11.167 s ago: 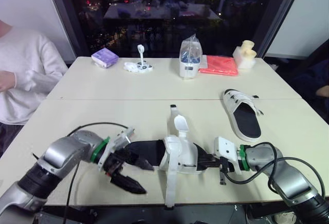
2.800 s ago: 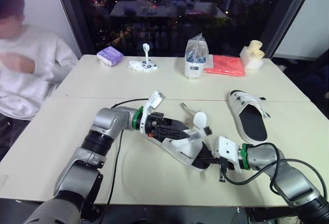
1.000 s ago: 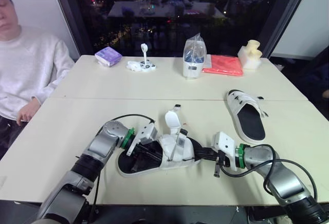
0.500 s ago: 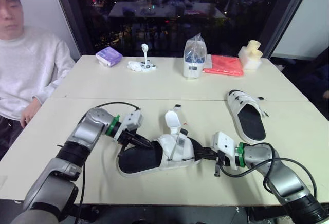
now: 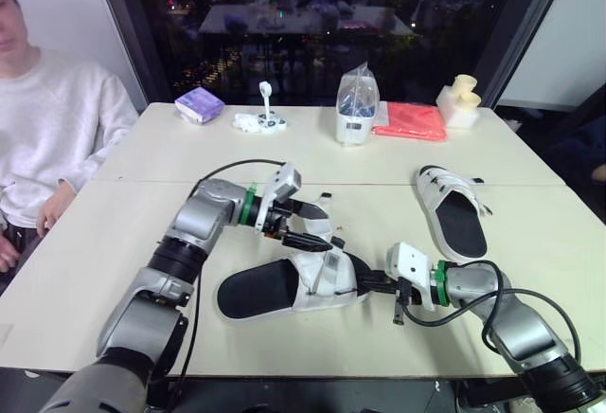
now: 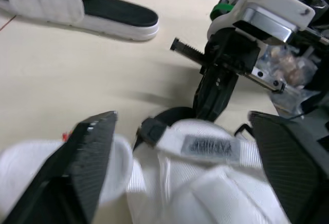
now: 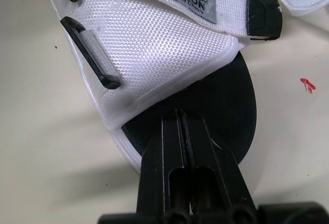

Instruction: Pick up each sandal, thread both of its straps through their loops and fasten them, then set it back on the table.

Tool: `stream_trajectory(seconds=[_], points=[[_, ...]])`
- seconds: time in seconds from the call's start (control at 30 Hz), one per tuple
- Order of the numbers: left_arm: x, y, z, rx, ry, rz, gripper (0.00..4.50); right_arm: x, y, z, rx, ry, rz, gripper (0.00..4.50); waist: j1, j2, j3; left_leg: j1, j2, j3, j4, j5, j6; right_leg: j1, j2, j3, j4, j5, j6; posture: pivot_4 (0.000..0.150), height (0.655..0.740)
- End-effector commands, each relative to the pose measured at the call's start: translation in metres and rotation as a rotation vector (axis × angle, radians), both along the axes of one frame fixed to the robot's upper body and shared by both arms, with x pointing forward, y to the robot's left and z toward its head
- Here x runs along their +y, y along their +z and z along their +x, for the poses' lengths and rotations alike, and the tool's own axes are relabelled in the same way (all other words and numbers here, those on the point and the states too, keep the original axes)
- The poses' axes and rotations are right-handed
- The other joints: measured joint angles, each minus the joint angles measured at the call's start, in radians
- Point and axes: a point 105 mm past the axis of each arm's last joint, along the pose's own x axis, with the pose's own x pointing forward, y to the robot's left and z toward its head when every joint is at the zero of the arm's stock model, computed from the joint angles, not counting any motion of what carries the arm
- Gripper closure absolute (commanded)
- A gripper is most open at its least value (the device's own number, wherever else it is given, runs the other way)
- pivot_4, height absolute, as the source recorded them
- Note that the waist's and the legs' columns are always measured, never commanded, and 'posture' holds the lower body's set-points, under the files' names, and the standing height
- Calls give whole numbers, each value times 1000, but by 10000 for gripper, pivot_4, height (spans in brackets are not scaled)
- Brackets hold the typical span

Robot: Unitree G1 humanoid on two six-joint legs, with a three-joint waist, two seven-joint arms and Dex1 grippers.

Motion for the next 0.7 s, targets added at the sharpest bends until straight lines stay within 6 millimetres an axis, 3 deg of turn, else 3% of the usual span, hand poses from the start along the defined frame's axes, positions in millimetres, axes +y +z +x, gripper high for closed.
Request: stream_trajectory(seconds=[0.03,0.37,0.7], points=[[-14,8,1,-53,-26,3,1954,-4,-16,-3,52,-12,-39,45000,0,0,0,0,0,0,0,0,0,0,0,0,0,0,0,1500,7400],[-34,-15,15,-33,11,163,1954,-4,-17,-2,47,-18,-47,45000,2,0,0,0,0,0,2,0,0,-1,0,0,1,0,0,1500,7400],[-35,-21,8,128,-28,259,1954,-5,-19,-1,41,-23,-58,45000,2,0,0,0,1,0,2,0,1,-1,-1,1,2,0,0,1500,7400]])
